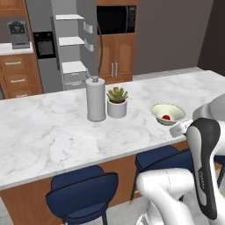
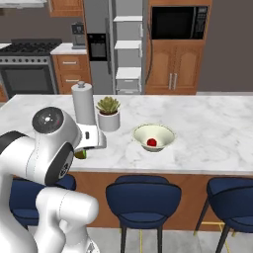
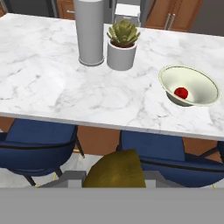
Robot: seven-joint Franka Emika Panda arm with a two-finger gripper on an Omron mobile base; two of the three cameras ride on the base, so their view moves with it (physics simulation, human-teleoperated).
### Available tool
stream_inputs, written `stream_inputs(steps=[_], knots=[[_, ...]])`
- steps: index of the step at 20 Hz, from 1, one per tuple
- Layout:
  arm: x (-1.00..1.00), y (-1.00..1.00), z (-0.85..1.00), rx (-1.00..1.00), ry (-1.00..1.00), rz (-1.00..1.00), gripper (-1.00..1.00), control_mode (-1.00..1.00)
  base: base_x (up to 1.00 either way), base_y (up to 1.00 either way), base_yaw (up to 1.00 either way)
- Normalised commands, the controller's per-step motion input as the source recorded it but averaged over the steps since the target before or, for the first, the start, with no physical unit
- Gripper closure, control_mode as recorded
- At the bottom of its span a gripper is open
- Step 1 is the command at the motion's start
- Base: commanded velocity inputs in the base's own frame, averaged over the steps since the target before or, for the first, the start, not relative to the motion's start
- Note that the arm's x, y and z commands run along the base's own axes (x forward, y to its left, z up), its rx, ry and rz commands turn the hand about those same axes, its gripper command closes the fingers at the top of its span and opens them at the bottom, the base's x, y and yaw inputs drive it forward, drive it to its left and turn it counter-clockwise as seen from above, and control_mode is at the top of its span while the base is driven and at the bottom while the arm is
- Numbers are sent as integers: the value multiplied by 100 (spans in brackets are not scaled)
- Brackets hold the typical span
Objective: Retrieve the apple and kiwi from the fridge and place them into the bowl on the dining table.
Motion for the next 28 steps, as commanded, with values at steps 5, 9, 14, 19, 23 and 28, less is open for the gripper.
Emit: stream_inputs(steps=[5,9,14,19,23,28], knots=[[0,0,0,0,0,0,100,100,53,-100,0],[0,0,0,0,0,0,100,100,44,-100,0],[0,0,0,0,0,0,100,100,59,-100,1],[0,0,0,0,0,0,100,100,71,-100,8],[0,0,0,0,0,0,100,100,59,-100,4],[0,0,0,0,0,0,100,100,49,-100,4]])
